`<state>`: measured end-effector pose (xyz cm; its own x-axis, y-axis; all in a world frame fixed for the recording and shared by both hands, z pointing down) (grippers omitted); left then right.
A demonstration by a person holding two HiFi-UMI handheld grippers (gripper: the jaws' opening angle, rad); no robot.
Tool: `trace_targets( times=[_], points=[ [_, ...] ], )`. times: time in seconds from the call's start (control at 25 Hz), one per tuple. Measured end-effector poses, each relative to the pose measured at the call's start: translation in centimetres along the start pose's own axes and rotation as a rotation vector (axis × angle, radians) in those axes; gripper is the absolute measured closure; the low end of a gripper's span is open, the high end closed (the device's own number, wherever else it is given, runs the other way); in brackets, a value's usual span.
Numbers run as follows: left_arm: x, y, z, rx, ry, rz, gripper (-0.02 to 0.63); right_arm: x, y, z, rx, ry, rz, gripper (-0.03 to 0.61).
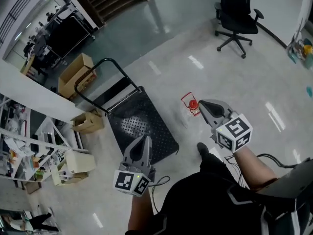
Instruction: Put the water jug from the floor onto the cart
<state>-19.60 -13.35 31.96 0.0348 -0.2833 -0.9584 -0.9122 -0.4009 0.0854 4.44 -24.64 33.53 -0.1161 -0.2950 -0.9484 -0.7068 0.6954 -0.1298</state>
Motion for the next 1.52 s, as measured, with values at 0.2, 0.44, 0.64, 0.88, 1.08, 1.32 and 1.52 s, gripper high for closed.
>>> trace_targets(
  times=[0.2, 0.44, 0.64, 0.88, 1.08, 1.32, 1.52],
  points=[
    [2.0, 1.9, -8.2, 0.023, 0.028, 0.019, 0.617, 1.1, -8.0, -5.5, 0.024, 0.026, -0.002, 0.575],
    [1.0, 4.4, -15.1, 0.028, 0.094, 0.063, 0.617, -1.5, -13.8, -11.6, 0.026, 0.08, -0.096, 0.573],
    [-3.1, 7.0, -19.7, -0.02, 0.19, 0.09, 0.617, -7.6, -16.8, -16.1, -0.036, 0.193, -0.269, 0.441],
    [-10.4, 10.3, -24.4, 0.032, 0.292, 0.167, 0.617, -18.6, -19.4, -21.3, -0.022, 0.367, -0.489, 0.359],
    [-19.2, 11.3, -28.0, -0.009, 0.468, 0.245, 0.617, -29.2, -21.0, -23.1, -0.154, 0.498, -0.686, 0.35],
    [-27.6, 11.0, -31.0, -0.067, 0.632, 0.297, 0.617, -38.1, -22.0, -22.9, -0.266, 0.592, -0.782, 0.35],
    [-33.6, 10.6, -32.9, -0.077, 0.749, 0.373, 0.617, -43.1, -22.5, -22.9, -0.321, 0.643, -0.848, 0.35]
  ],
)
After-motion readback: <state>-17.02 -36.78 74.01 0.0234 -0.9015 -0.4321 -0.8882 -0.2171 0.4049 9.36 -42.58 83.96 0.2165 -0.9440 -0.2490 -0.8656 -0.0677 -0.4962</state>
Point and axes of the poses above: the fingertips, and each gripper's own axes: z backward along the fingers, y to its left, x out of its top, the point moved 5 cm from there along z, backward along the fingers, and after that the axes turned 8 degrees about y, right-handed, at the moved point
